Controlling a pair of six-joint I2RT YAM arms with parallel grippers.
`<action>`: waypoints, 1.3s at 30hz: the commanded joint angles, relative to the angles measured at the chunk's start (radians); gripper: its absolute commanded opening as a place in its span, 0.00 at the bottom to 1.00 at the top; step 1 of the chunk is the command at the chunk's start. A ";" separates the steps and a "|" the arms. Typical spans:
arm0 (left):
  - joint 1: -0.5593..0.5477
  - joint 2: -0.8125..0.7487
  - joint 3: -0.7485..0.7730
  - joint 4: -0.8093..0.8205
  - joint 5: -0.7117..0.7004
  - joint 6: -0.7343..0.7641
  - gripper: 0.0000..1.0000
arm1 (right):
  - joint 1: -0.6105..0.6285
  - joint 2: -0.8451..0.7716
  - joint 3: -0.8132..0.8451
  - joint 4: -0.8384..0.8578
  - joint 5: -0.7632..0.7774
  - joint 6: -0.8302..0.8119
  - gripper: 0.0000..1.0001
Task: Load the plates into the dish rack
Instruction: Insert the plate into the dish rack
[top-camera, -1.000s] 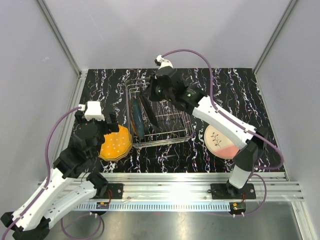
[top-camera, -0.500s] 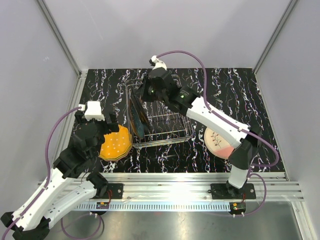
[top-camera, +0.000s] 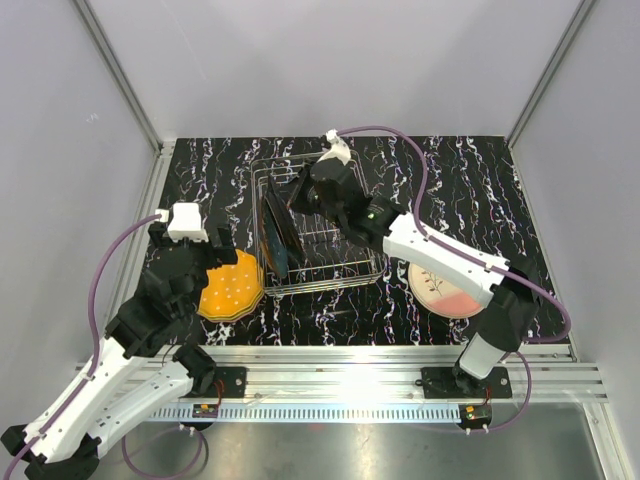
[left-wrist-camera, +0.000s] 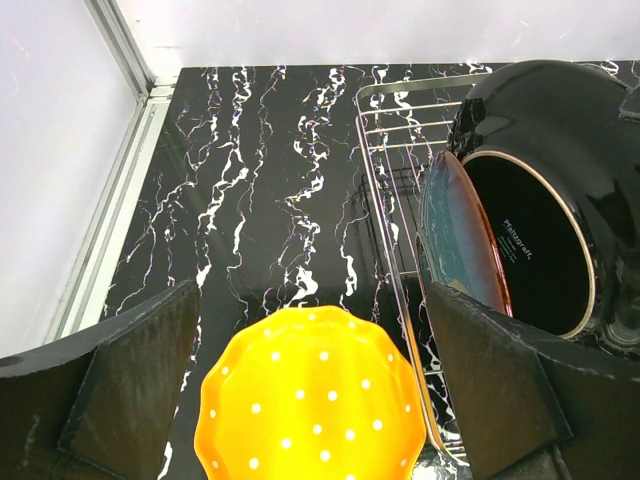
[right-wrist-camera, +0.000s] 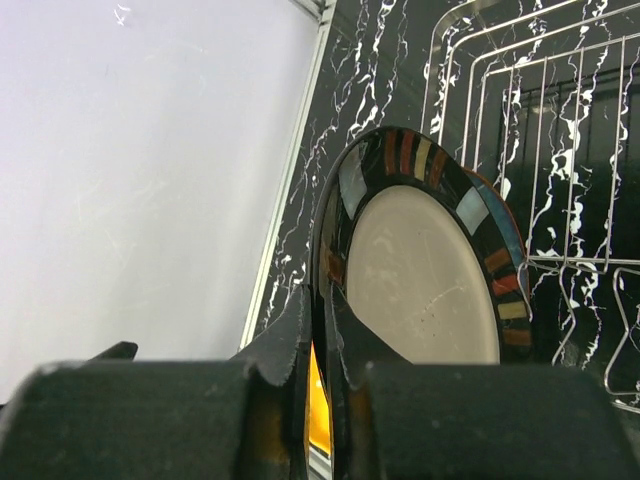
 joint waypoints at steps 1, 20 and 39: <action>0.002 -0.012 -0.006 0.058 0.000 -0.011 0.99 | 0.009 -0.039 -0.003 0.054 0.071 0.058 0.00; 0.002 -0.012 -0.006 0.058 0.000 -0.011 0.99 | 0.008 0.043 0.234 -0.035 0.107 0.032 0.00; 0.002 -0.018 -0.008 0.058 0.000 -0.010 0.99 | 0.009 0.095 0.364 -0.089 0.127 0.026 0.00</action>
